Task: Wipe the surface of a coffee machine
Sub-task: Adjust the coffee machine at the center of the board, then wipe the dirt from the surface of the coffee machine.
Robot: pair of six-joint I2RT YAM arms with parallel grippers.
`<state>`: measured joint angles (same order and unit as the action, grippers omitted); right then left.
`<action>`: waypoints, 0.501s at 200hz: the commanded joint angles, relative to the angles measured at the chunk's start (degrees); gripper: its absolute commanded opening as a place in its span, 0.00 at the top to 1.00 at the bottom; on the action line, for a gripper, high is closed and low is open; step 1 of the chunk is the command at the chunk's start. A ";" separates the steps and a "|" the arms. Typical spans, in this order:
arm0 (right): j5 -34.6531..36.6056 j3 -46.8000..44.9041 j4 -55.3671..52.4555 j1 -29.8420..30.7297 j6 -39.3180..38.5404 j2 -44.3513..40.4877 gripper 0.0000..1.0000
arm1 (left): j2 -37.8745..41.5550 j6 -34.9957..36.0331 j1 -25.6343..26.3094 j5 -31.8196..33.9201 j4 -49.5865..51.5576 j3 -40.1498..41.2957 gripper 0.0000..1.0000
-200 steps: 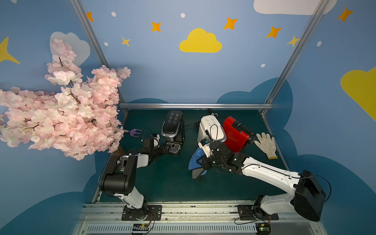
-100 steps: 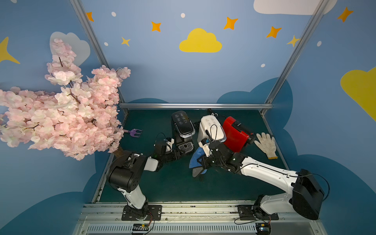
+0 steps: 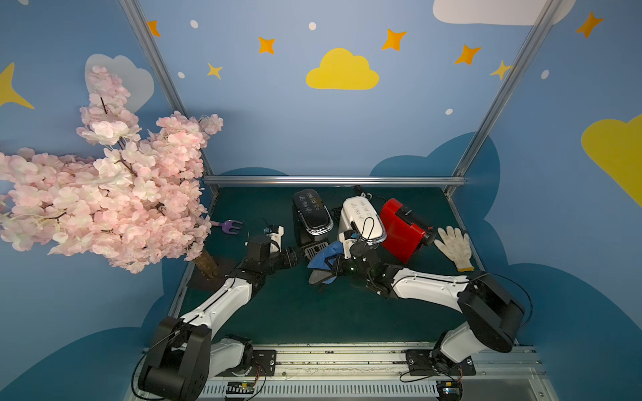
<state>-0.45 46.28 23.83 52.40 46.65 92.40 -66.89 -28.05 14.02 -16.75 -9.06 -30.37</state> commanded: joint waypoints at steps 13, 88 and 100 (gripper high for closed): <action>4.03 0.73 20.27 0.16 7.45 6.11 1.00 | 3.28 2.33 -0.13 1.46 -1.08 5.79 0.42; 12.83 5.38 36.80 1.07 16.53 21.43 1.00 | -0.78 3.22 -0.42 -2.12 -6.47 8.76 0.42; 15.94 6.11 36.12 1.38 15.57 21.68 1.00 | -1.00 3.22 -0.46 -3.16 -6.40 8.55 0.42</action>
<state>8.25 49.41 53.63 54.02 60.73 113.14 -67.44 -25.67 13.87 -17.06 -13.56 -21.47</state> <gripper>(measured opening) 0.125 0.579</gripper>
